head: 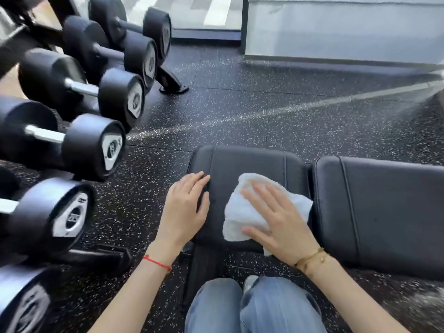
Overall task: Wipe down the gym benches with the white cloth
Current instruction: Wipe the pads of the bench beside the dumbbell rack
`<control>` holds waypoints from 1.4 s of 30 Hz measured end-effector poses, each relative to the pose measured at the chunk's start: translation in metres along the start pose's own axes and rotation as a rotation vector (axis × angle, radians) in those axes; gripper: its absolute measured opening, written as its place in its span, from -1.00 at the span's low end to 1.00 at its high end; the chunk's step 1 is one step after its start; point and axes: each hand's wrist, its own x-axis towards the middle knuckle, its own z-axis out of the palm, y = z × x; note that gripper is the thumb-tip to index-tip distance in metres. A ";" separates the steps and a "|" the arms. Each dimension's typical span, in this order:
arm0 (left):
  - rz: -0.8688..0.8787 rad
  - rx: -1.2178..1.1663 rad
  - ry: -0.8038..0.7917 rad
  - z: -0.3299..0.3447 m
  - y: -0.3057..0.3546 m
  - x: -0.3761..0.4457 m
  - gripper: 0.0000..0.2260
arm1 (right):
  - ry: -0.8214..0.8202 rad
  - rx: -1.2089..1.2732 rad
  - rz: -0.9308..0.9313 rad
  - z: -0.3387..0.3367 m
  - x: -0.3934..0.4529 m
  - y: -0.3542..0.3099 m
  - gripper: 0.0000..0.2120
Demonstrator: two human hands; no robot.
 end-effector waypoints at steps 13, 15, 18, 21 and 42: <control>0.013 -0.097 0.122 0.030 -0.019 -0.005 -0.57 | -0.011 -0.268 0.079 0.022 -0.004 0.000 -0.40; 0.003 -0.120 0.126 0.030 -0.018 -0.006 -0.56 | -0.006 -0.287 0.174 0.011 -0.001 0.018 -0.37; -0.012 -0.155 0.131 0.031 -0.017 -0.006 -0.55 | -0.043 -0.260 0.390 0.004 0.053 0.036 -0.37; -0.024 -0.176 0.134 0.031 -0.017 -0.006 -0.55 | -0.062 -0.273 0.385 0.010 0.076 0.025 -0.30; 0.091 -0.071 0.126 0.033 -0.013 -0.036 -0.38 | -0.046 -0.262 0.006 0.022 0.013 -0.002 -0.36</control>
